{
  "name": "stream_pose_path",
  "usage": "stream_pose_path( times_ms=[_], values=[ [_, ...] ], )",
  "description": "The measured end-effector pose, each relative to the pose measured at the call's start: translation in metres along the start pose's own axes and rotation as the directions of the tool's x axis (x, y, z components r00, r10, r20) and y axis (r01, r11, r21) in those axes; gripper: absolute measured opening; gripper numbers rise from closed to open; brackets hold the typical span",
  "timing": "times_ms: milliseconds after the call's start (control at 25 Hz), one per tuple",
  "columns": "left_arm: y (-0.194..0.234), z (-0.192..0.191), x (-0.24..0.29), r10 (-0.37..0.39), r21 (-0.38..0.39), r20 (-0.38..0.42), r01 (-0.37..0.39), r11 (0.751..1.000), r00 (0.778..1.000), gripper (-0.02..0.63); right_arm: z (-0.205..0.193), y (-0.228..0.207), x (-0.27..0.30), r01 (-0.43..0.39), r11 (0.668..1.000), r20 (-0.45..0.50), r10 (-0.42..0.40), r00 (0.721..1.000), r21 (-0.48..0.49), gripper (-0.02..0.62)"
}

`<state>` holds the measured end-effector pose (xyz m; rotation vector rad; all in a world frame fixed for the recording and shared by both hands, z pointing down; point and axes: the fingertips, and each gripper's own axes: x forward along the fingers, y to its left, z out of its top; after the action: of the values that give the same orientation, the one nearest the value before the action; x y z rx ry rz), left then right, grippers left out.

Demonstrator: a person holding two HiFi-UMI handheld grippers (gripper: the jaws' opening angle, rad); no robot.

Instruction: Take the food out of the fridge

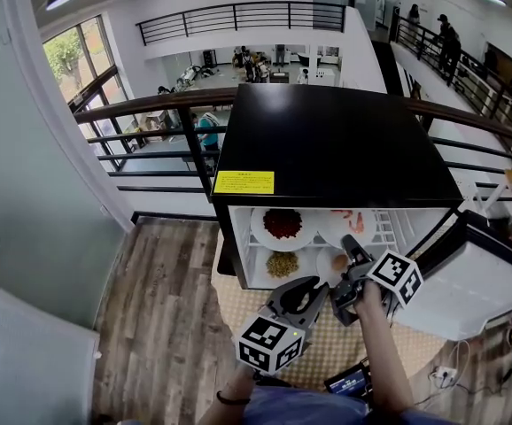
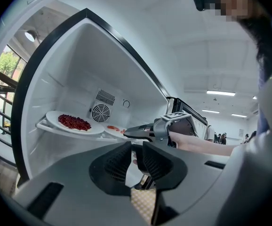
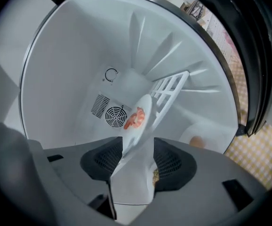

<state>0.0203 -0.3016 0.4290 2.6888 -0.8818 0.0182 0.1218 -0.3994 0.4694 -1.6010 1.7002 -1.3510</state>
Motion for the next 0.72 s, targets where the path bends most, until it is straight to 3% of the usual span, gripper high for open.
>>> stream_pose_path(
  times_ms=[160,360,720],
  values=[
    [0.006,0.000,0.000,0.003,-0.012,0.003,-0.003,1.000,1.000,0.071,0.001,-0.002,0.007,0.008,0.999,-0.005,-0.008,1.000,0.037,0.198],
    [0.006,0.000,0.002,-0.009,-0.010,0.000,0.009,1.000,1.000,0.071,0.001,0.001,-0.002,0.007,1.000,0.014,-0.007,1.000,0.009,0.149],
    [0.007,0.003,0.000,-0.005,0.005,0.005,0.005,1.000,1.000,0.071,0.002,-0.004,-0.010,-0.023,0.988,0.038,0.018,0.999,0.156,0.106]
  ],
)
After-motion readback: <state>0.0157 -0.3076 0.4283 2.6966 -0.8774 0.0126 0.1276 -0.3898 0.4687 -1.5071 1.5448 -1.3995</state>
